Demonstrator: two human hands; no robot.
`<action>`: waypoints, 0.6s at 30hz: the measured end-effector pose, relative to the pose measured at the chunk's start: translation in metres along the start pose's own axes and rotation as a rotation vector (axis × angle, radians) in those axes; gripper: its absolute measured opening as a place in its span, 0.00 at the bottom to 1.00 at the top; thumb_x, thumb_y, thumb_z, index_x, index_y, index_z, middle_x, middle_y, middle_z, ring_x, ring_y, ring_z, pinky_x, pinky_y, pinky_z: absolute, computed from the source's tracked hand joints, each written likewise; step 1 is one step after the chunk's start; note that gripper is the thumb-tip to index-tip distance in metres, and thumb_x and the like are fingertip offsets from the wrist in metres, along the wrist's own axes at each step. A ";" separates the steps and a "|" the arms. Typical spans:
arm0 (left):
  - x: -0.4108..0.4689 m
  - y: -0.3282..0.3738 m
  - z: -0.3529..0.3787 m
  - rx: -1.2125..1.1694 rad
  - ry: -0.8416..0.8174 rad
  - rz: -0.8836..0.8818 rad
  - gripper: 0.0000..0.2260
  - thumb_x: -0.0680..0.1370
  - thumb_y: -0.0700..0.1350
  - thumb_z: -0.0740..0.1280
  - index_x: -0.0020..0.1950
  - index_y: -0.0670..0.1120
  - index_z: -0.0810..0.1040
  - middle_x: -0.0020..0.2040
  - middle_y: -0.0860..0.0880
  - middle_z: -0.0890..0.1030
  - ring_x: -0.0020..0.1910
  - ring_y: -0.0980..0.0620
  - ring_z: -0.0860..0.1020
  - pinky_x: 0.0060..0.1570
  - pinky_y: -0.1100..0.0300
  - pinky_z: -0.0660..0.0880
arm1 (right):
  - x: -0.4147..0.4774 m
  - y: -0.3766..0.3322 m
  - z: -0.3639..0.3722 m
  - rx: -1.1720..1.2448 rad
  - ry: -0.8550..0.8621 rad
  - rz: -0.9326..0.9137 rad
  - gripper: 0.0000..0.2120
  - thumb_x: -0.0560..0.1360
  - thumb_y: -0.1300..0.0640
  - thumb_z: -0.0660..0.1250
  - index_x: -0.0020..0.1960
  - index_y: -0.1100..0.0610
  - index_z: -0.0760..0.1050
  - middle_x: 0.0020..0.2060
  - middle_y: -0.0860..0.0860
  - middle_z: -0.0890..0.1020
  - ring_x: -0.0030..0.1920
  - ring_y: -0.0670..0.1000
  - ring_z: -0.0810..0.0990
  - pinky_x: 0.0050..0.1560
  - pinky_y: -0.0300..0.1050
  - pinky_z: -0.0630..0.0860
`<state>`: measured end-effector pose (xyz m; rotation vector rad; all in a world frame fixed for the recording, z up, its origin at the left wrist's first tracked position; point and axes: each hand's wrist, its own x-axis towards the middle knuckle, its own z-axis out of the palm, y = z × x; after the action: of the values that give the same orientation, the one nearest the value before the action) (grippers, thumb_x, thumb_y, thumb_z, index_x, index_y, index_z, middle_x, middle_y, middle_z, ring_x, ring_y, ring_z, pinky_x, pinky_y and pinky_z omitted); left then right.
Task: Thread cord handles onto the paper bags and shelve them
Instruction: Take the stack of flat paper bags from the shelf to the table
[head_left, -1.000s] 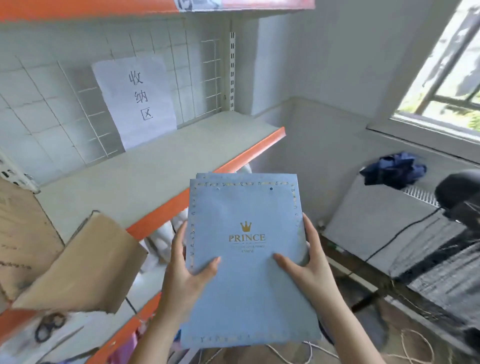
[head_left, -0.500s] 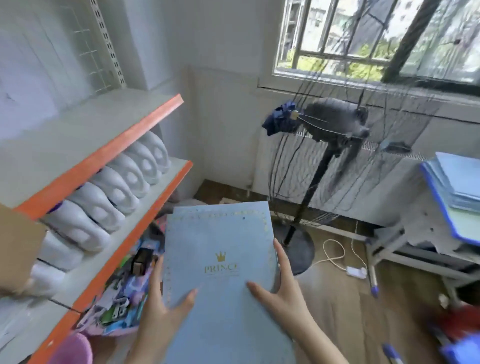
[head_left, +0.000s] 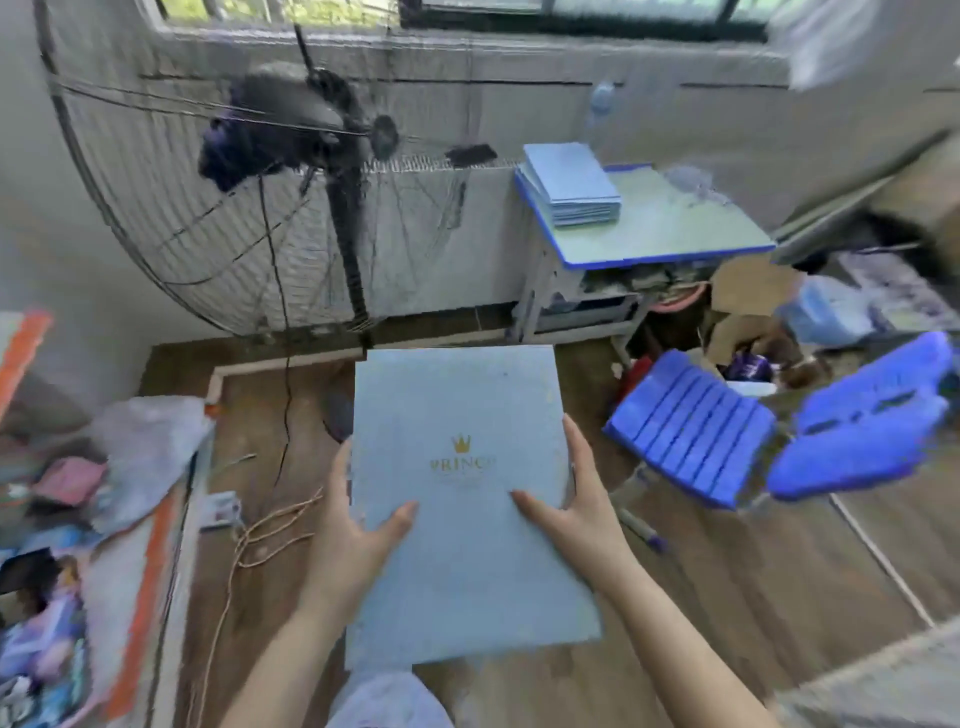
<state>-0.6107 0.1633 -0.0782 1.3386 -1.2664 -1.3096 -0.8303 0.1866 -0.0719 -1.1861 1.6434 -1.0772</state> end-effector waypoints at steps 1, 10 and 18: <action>0.006 0.002 0.014 0.028 -0.050 -0.004 0.40 0.66 0.43 0.77 0.73 0.49 0.60 0.60 0.62 0.73 0.54 0.70 0.75 0.50 0.68 0.75 | -0.003 0.005 -0.015 0.018 0.037 0.020 0.42 0.69 0.57 0.75 0.72 0.41 0.53 0.58 0.23 0.65 0.57 0.24 0.68 0.54 0.24 0.66; 0.080 0.017 0.120 0.193 -0.316 0.058 0.36 0.67 0.47 0.77 0.66 0.65 0.59 0.67 0.56 0.71 0.65 0.56 0.72 0.66 0.49 0.69 | 0.013 0.042 -0.096 0.167 0.344 0.134 0.40 0.69 0.60 0.75 0.67 0.36 0.55 0.60 0.28 0.68 0.55 0.26 0.72 0.48 0.25 0.71; 0.207 0.035 0.175 0.207 -0.483 0.074 0.38 0.70 0.43 0.76 0.69 0.63 0.55 0.68 0.54 0.71 0.66 0.55 0.71 0.62 0.56 0.69 | 0.116 0.038 -0.124 0.276 0.445 0.154 0.43 0.67 0.52 0.76 0.72 0.38 0.54 0.64 0.37 0.71 0.60 0.38 0.75 0.48 0.33 0.76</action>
<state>-0.8004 -0.0328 -0.0856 1.1320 -1.8028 -1.5370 -0.9820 0.1031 -0.0867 -0.6580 1.8050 -1.4858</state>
